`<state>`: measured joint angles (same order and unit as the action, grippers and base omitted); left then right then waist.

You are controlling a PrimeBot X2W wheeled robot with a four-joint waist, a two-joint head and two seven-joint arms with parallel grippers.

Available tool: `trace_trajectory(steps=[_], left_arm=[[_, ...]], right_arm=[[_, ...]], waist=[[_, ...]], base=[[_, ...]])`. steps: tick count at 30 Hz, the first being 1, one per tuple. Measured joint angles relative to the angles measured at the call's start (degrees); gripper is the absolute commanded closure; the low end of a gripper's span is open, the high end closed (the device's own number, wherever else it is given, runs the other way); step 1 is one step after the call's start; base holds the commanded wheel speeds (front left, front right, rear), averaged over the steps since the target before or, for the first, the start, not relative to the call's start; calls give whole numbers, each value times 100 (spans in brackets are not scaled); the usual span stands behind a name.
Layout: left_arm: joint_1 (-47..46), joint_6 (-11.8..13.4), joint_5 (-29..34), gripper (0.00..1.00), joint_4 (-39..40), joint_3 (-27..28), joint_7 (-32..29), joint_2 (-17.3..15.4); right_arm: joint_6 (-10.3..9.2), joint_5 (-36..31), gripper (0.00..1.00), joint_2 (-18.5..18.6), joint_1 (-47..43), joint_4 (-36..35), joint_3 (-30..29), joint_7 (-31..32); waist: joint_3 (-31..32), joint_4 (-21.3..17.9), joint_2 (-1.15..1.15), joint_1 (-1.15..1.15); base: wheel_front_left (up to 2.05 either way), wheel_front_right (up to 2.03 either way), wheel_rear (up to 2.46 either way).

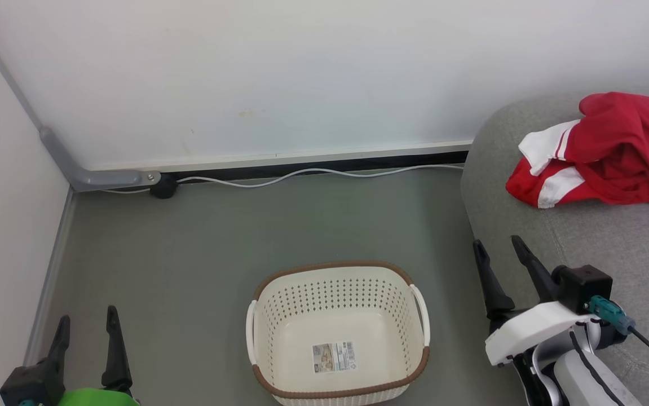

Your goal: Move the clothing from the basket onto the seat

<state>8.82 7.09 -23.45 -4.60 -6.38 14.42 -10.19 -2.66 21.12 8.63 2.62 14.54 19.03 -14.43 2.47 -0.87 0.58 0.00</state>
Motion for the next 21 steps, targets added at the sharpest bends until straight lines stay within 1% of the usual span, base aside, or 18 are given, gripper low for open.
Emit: trace_trajectory(steps=[13, 14, 15, 19, 21], left_arm=[[117, 0, 21, 0, 63, 76, 0, 5], [118, 0, 43, 0, 74, 90, 0, 7], [118, -1, 44, 100, 27, 81, -5, 21], [131, -2, 37, 100, -207, 15, -26, 187], [132, -12, -25, 100, -221, 15, -41, 209]], right_arm=[[-7, -2, 0, 48, -83, -130, 10, 0], [-37, -2, 0, 49, -84, -136, 10, 0], [-41, 0, 100, 36, -90, -90, 13, 1], [-41, 8, 100, -38, -293, 103, 49, 8], [-38, 53, 100, -49, -341, 114, 33, 11]], waist=[[-21, 60, 0, 0], [-24, 63, 0, 0], [-24, 64, 0, 0], [-26, 65, 0, 0], [-29, 65, 0, 0]], base=[[0, 0, 0], [0, 0, 0], [0, 0, 0], [0, 0, 0], [0, 0, 0]])
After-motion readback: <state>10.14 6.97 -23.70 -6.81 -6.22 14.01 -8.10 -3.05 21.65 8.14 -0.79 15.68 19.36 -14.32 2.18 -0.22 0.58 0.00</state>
